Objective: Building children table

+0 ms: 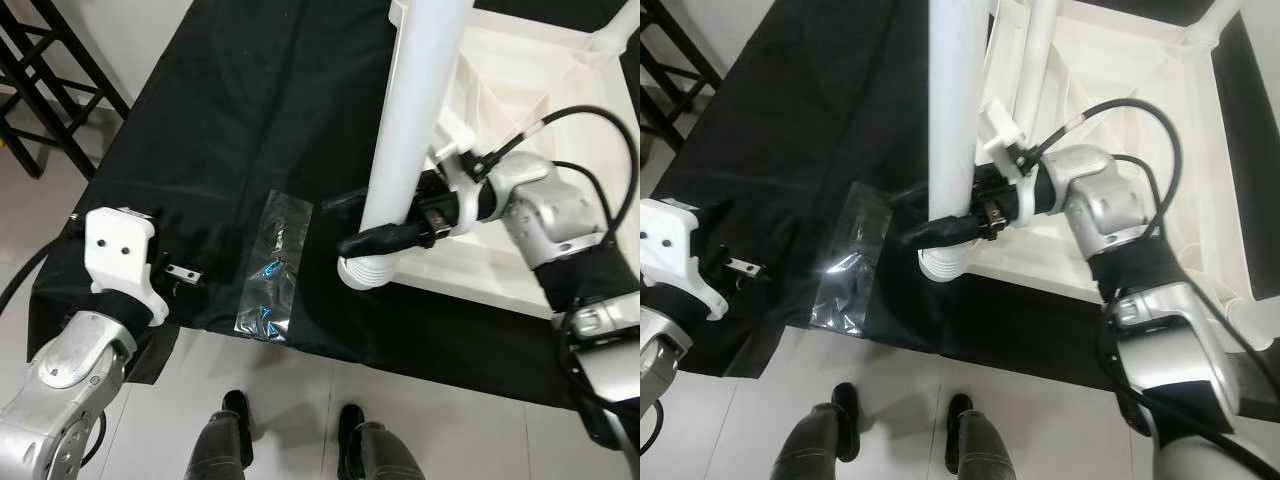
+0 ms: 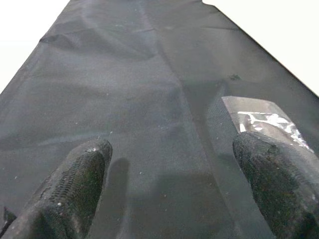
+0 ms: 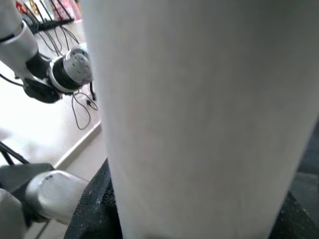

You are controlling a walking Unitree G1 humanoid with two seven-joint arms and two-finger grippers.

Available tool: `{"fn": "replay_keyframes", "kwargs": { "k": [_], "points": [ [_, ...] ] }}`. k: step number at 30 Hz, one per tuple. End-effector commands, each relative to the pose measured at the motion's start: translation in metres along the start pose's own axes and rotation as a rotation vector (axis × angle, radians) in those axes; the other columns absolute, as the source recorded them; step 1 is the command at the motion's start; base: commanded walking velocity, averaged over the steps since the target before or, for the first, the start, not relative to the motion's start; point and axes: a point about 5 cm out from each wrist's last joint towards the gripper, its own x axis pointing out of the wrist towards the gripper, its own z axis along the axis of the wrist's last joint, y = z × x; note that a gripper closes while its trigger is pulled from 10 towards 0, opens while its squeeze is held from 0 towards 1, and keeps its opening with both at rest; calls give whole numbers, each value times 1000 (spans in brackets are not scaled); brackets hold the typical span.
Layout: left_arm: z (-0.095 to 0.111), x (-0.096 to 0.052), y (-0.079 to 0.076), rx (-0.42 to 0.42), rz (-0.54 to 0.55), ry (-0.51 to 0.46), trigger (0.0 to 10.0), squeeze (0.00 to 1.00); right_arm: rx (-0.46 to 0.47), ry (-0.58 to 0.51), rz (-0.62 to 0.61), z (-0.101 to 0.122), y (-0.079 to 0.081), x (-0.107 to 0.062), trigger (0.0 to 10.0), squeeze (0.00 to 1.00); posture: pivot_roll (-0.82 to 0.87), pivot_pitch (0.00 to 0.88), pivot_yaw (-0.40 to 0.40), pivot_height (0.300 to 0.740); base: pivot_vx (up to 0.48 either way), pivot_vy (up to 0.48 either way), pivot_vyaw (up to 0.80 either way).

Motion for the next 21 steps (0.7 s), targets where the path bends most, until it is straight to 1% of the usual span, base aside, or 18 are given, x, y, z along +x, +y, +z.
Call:
{"fn": "replay_keyframes", "kwargs": {
  "k": [1, 2, 3, 7, 9, 13, 15, 17, 18, 19, 20, 21],
  "points": [
    [1, -3, -5, 9, -11, 7, 10000, 0, 2, 75, -19, -24, -1, 7, 10000, 0, 104, 481, -96, 740, 0, 0, 0],
    [1, -3, -5, 9, -11, 7, 10000, 0, 2, 75, -19, -24, -1, 7, 10000, 0, 104, 481, -96, 740, 0, 0, 0],
    [1, -4, -5, 10, -11, 6, 10000, 0, -12, 79, -53, -26, -5, 8, 10000, 0, 106, 481, -96, 740, 0, 0, 0],
    [2, -4, -4, 13, -10, 5, 10000, 0, -25, 90, -95, -27, -9, 8, 10000, 0, 108, 479, -97, 740, 0, 0, 0],
    [2, -4, -4, 16, -8, 4, 10000, 0, -20, 99, -86, -29, -7, 7, 10000, 0, 108, 478, -102, 740, 0, 0, 0],
    [3, -3, -5, 19, -3, 2, 10000, 0, -3, 91, -16, -39, 5, 8, 10000, 0, 108, 475, -107, 740, 0, 0, 0],
    [3, -3, -5, 19, -3, 2, 10000, 0, -3, 91, -16, -39, 5, 8, 10000, 0, 108, 475, -107, 740, 0, 0, 0],
    [3, -4, -5, 20, 1, 3, 10000, 0, 8, 80, 12, -48, 17, 8, 10000, 0, 108, 472, -106, 740, 0, 0, 0],
    [3, -4, -5, 20, 1, 3, 10000, 0, 8, 80, 12, -48, 17, 8, 10000, 0, 108, 472, -106, 740, 0, 0, 0],
    [3, -4, -4, 21, 3, 4, 10000, 0, 14, 68, 13, -52, 23, 7, 10000, 0, 107, 470, -106, 740, 0, 0, 0],
    [3, -4, -4, 21, 3, 4, 10000, 0, 14, 68, 13, -52, 23, 7, 10000, 0, 107, 470, -106, 740, 0, 0, 0],
    [3, -4, -4, 21, 5, 4, 10000, 0, 22, 45, -17, -55, 26, 5, 10000, 0, 107, 468, -107, 740, 0, 0, 0]
  ]
}}
